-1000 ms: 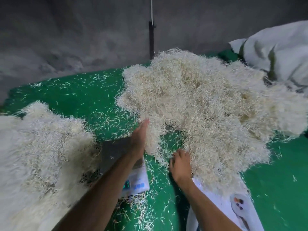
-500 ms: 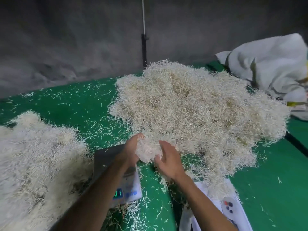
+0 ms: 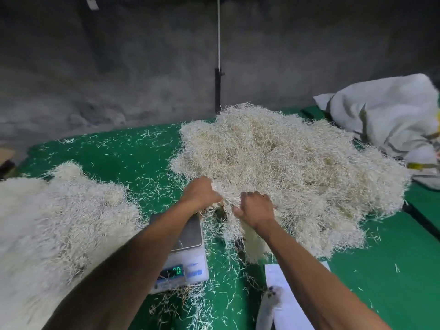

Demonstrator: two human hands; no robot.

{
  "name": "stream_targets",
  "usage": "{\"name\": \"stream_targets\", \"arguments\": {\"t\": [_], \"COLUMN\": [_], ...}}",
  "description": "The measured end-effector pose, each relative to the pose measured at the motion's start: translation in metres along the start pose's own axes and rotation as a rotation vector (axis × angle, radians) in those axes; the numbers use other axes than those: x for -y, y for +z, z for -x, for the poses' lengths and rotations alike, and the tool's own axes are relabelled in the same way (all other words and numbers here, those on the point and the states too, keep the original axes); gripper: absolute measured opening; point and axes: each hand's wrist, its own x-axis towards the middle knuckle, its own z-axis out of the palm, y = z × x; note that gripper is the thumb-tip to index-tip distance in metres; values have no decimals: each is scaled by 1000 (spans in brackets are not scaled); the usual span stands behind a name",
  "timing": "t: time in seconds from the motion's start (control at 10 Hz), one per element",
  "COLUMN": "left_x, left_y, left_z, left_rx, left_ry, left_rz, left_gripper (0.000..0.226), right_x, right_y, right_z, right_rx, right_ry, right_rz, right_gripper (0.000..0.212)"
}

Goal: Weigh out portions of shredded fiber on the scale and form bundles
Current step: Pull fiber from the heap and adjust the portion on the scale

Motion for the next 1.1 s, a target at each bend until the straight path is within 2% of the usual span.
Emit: {"name": "stream_targets", "arguments": {"t": [0.1,0.2,0.3,0.4,0.5,0.6,0.7,0.8,0.9,1.0,1.1], "left_x": [-7,-13,-16,-16,-16,-11,12,63,99,98,89], "left_y": [-16,-6,9,26,29,21,6,-23,-41,-42,-42], "left_z": [11,22,33,45,45,45,51,49,47,46,44], "left_rx": [125,132,81,63,42,0,-81,-220,-226,-173,-138], "left_ry": [-56,-49,-92,-108,-112,-164,-277,-412,-496,-541,-483], "left_rz": [409,669,857,856,911,995,1138,1182,1283,1251,1368], "left_gripper": [104,110,107,105,103,96,84,64,48,68,60], "right_x": [-8,-5,-3,-5,3,16,-5,-44,-65,-41,-21], "right_y": [-6,-18,-28,-36,-43,-43,-34,-36,-34,-42,-44], "right_z": [4,1,-4,-13,-24,-36,-36,-36,-44,-44,-48], "right_rx": [-16,14,87,101,48,81,188,168,125,232,194], "right_ry": [58,164,290,376,395,412,480,647,709,564,487], "right_rz": [-55,-182,-268,-216,-139,-202,-338,-610,-831,-842,-681], "right_gripper": [53,57,47,35,24,20,29,35,40,26,45]}}
